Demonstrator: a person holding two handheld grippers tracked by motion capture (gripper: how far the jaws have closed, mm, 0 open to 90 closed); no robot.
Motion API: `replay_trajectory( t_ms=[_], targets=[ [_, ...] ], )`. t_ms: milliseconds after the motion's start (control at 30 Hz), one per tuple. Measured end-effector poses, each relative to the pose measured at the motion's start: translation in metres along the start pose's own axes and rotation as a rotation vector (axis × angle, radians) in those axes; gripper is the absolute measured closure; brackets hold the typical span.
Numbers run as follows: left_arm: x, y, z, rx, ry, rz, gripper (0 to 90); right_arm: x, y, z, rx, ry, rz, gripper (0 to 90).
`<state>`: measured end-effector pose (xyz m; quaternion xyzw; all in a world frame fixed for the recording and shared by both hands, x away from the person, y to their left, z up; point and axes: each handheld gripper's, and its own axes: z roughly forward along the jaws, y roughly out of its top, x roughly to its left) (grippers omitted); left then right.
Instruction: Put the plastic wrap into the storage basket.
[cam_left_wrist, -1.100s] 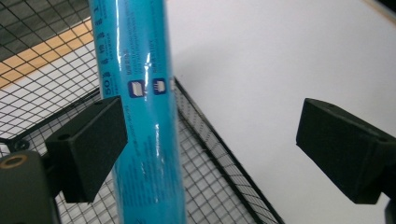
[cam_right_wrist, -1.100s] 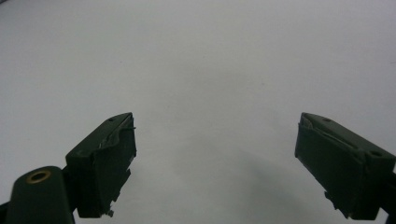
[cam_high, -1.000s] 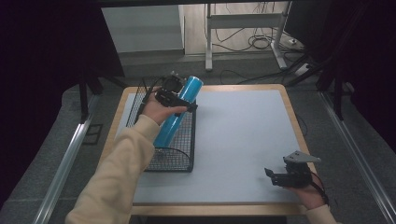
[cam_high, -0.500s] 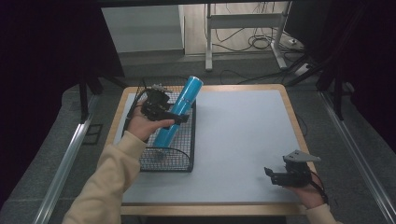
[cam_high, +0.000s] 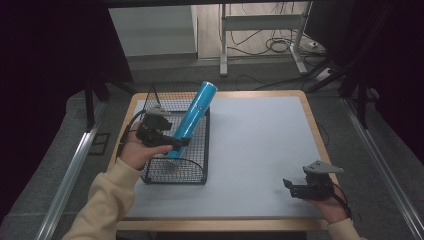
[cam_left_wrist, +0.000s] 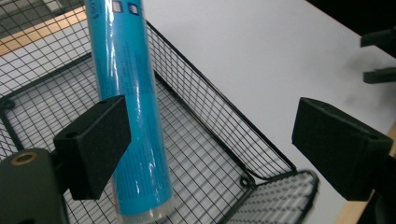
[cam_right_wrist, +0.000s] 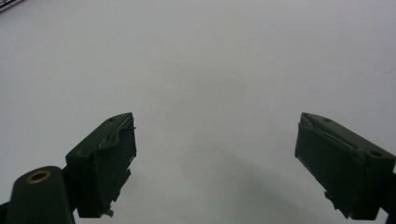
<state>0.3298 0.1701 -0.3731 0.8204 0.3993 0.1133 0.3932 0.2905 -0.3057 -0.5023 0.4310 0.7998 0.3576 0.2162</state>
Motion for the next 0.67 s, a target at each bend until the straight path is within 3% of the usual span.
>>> replay_trajectory(
  t_ms=[233, 667],
  targets=[
    [-0.002, -0.015, -0.008, -0.027, -0.027, 0.001, 11.9, 0.001, 0.000, 0.000, -0.003, -0.001, -0.006, 12.5],
    [0.001, -0.020, -0.012, -0.037, -0.023, -0.007, 12.1, 0.000, 0.002, 0.000, -0.015, 0.001, -0.010, 12.4]
  ],
)
